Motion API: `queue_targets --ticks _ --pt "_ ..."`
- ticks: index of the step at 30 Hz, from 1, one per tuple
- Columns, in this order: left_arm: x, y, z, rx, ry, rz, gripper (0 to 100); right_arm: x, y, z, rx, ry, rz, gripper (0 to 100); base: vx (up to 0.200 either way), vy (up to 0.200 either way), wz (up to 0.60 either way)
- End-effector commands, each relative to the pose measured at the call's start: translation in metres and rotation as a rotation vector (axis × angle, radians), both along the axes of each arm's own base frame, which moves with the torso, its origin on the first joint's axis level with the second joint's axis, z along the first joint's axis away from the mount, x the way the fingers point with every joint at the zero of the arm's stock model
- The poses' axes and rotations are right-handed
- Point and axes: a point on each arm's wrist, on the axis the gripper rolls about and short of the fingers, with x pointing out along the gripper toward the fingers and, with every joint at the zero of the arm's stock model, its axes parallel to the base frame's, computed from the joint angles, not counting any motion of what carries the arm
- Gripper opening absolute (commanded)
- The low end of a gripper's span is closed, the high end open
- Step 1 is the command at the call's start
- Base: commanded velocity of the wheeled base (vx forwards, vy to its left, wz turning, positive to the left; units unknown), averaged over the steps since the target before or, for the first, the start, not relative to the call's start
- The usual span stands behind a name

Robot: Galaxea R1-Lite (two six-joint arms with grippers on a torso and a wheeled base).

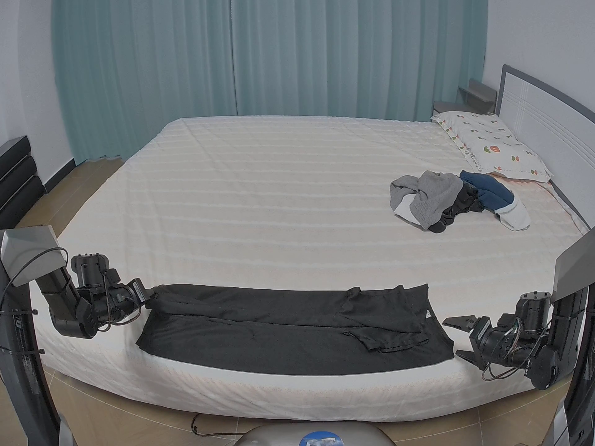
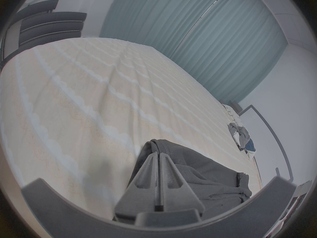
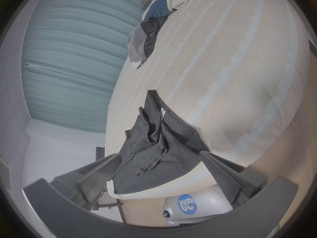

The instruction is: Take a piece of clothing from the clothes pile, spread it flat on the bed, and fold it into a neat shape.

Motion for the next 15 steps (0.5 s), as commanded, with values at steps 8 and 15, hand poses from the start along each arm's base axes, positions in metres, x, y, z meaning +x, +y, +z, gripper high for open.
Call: queue_targets --ticks 8,15 --pt "-0.0004 0.0031 0.0002 -0.005 0.003 0.006 0 0.0005 0.0003 0.001 0.001 -0.011 0.002 100 0.0 0.0 0.0" --pt "-0.0009 0.0024 -0.003 -0.007 0.013 0.005 100 0.0009 0.0 0.001 0.001 -0.013 0.0 100 0.0 0.0 0.0"
